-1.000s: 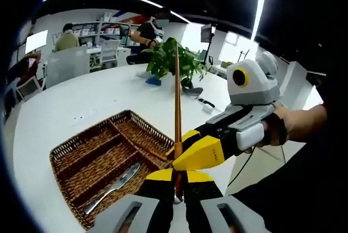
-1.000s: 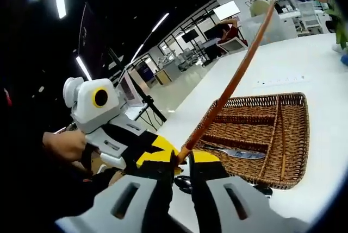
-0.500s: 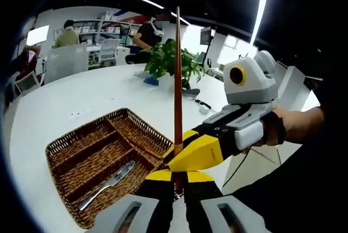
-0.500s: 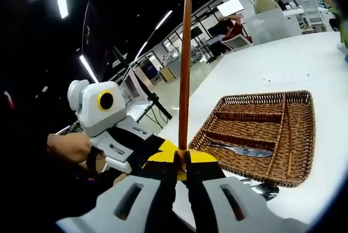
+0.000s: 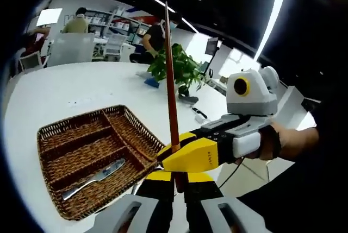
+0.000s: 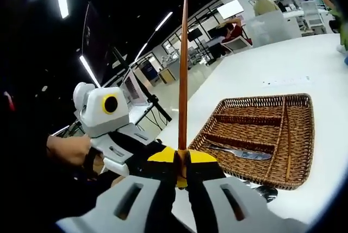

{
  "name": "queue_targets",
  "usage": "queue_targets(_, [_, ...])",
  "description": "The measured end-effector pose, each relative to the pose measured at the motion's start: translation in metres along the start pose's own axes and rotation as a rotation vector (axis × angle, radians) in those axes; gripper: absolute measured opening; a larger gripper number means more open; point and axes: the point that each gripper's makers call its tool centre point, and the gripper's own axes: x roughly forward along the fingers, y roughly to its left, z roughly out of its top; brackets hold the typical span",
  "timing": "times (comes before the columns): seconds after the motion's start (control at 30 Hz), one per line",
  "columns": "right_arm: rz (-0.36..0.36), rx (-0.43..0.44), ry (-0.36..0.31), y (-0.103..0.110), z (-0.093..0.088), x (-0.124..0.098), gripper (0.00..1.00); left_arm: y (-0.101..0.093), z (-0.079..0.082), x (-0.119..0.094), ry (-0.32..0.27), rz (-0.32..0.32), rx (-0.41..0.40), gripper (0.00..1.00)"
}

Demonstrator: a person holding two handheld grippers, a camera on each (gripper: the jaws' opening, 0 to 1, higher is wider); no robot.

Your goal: Arrange the knives, forks, and spoons in their matching storage slots by inserting each utensil handle-first until every utensil is classified and aligned in the correct compartment

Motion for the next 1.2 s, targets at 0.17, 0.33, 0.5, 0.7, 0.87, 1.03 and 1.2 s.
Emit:
queue_targets(0.17, [-0.003, -0.036, 0.033, 0.001, -0.005, 0.002, 0.04, -0.004, -0.007, 0.002, 0.037, 0.002, 0.074, 0.06])
queue_targets(0.33, [0.002, -0.039, 0.007, 0.003, 0.001, 0.001, 0.05, 0.002, 0.001, 0.000, -0.006, 0.038, 0.052, 0.05])
queue_targets(0.5, [-0.004, -0.075, -0.004, 0.000, 0.009, 0.000, 0.05, 0.004, 0.007, -0.001, -0.032, 0.041, 0.012, 0.04])
queue_targets(0.7, [0.000, -0.050, -0.009, -0.003, 0.011, -0.003, 0.08, 0.012, 0.011, -0.005, -0.045, 0.059, -0.008, 0.04])
queue_targets(0.87, [-0.004, -0.063, -0.003, 0.000, 0.008, 0.000, 0.04, 0.015, 0.011, -0.006, -0.047, 0.071, -0.014, 0.04])
queue_targets(1.03, [0.010, -0.080, 0.000, 0.001, 0.006, 0.001, 0.04, 0.012, 0.007, -0.005, -0.022, 0.057, 0.043, 0.05])
queue_targets(1.2, [0.023, -0.099, 0.017, 0.003, 0.004, 0.003, 0.05, 0.011, 0.005, -0.005, -0.008, 0.061, 0.089, 0.05])
